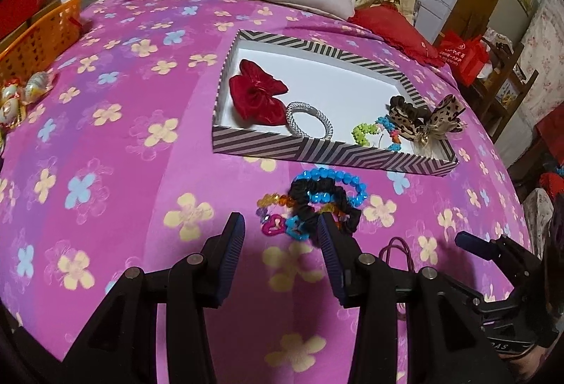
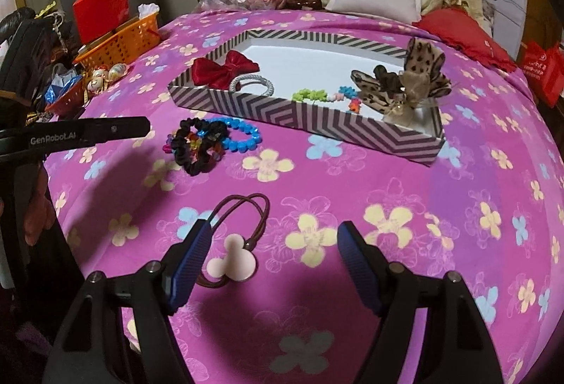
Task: Organize jewelry
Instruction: 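Move the left tool toward the black scrunchie and blue beaded bracelet pile, then grasp the black scrunchie with the left tool while the right tool grasps the blue beaded bracelet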
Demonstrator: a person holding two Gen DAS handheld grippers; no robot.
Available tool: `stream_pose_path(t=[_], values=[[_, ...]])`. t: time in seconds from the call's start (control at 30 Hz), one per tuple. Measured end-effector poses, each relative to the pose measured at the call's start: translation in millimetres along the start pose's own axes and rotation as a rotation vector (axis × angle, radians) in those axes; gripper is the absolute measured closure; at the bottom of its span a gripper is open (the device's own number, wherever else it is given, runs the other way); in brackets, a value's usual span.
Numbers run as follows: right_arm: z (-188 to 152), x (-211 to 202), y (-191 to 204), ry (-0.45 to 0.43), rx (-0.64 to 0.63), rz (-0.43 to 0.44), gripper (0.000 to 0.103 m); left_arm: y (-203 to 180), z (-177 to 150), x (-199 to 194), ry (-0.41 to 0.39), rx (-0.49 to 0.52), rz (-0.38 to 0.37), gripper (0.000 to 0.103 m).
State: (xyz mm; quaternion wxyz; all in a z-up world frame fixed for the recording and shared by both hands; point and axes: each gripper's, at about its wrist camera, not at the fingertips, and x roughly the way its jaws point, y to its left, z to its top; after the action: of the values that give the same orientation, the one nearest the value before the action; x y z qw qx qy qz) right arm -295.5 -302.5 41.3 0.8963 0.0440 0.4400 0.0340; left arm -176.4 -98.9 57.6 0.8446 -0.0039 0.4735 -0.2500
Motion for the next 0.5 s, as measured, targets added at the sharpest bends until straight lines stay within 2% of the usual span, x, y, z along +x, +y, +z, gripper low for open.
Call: stream_pose_path(t=[0.13, 0.33, 0.5], values=[[1, 0, -8, -0.003, 0.026, 0.009, 0.026, -5, 3, 6, 0.005, 0.009, -0.017, 0.078], [8, 3, -11, -0.017, 0.033, 0.012, 0.026, -17, 7, 17, 0.012, 0.064, 0.004, 0.078], [16, 6, -12, -0.024, 0.025, 0.006, 0.026, -17, 13, 32, 0.040, 0.062, -0.004, 0.078]])
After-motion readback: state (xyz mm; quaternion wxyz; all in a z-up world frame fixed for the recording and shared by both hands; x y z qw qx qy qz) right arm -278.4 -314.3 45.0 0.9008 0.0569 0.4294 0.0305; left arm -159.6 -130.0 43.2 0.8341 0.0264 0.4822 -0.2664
